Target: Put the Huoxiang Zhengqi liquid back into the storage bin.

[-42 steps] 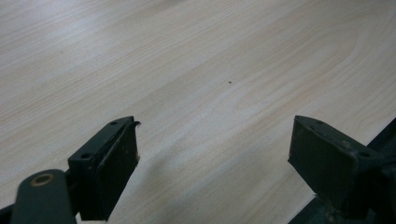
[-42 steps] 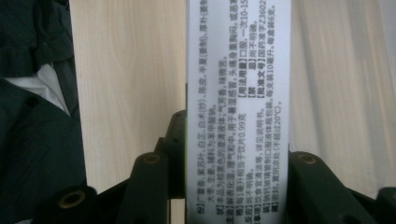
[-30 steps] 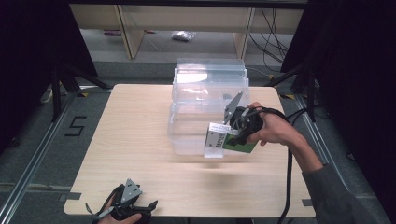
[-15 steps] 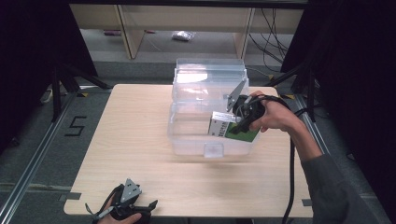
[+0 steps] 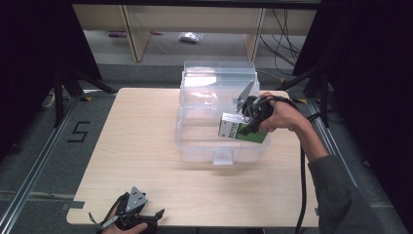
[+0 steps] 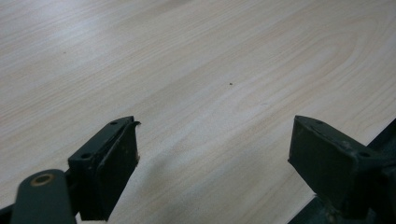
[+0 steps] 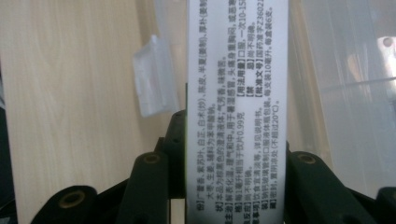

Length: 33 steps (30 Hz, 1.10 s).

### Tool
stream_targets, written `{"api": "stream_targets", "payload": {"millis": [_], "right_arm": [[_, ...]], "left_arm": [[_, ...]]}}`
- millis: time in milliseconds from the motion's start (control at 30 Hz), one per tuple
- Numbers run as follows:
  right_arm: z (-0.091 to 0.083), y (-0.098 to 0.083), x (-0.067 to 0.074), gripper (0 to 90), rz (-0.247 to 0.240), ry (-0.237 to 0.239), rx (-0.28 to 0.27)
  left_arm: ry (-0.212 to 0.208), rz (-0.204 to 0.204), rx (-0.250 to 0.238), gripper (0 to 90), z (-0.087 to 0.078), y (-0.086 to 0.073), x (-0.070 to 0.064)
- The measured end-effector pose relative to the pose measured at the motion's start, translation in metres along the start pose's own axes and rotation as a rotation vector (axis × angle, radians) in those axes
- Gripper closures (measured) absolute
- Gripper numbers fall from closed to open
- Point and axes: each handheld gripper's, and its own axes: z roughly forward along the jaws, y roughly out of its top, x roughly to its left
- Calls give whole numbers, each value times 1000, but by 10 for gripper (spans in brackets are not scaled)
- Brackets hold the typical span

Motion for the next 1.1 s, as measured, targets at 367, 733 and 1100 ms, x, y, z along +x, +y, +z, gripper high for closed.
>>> {"api": "stream_targets", "payload": {"millis": [367, 733, 1100], "right_arm": [[20, -13, -20, 648, 3, -12, 29], [42, -20, -29, 648, -13, 6, 43], [55, -24, -31, 647, -13, 13, 46]], "left_arm": [[-7, -20, -26, 150, 2, 0, -3], [-1, -5, -12, 150, 2, 0, -1], [2, -9, -16, 150, 3, 0, -1]]}}
